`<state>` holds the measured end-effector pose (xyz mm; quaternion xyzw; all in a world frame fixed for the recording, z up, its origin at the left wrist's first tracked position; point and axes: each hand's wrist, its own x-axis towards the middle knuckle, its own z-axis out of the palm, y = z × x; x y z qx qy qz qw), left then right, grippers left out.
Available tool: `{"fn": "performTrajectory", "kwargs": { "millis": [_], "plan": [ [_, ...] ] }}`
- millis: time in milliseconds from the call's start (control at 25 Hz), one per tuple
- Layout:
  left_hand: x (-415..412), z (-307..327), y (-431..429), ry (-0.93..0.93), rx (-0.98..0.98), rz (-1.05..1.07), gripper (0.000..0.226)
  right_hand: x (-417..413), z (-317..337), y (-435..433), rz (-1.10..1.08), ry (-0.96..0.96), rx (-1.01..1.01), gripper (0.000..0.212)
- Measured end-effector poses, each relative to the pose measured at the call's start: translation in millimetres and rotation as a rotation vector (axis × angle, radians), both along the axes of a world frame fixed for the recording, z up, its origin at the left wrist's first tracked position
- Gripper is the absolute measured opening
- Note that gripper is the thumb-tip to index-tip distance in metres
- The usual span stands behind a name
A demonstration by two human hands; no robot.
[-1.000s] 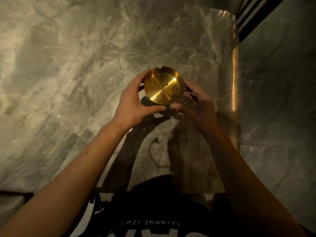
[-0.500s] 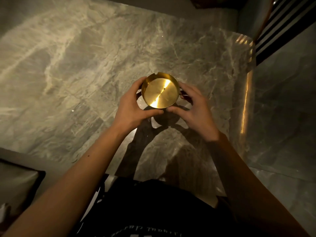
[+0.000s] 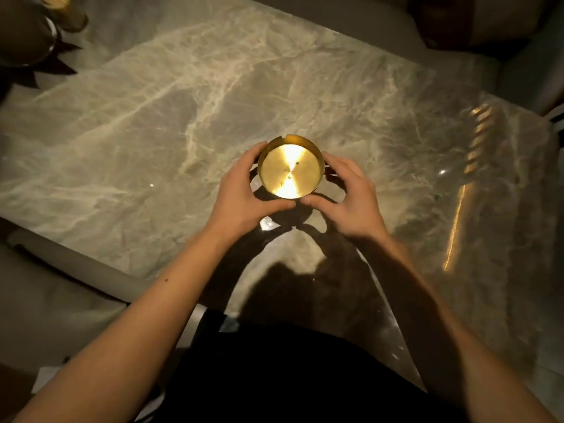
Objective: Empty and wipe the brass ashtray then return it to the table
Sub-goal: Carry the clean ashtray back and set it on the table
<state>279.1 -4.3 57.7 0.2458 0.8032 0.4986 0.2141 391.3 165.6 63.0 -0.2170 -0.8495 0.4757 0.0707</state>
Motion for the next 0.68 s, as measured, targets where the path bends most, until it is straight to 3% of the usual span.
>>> {"fn": "performTrajectory", "kwargs": {
  "millis": [320, 680],
  "plan": [
    [-140.5, 0.2, -116.0, 0.039, -0.098, 0.026, 0.1, -143.0, -4.0, -118.1, 0.02, 0.036, 0.001, 0.077],
    [-184.6, 7.6, -180.9, 0.066, -0.08, 0.204, 0.099, -217.9, 1.2, -165.3, 0.207, 0.082, -0.01, 0.075]
  ]
}}
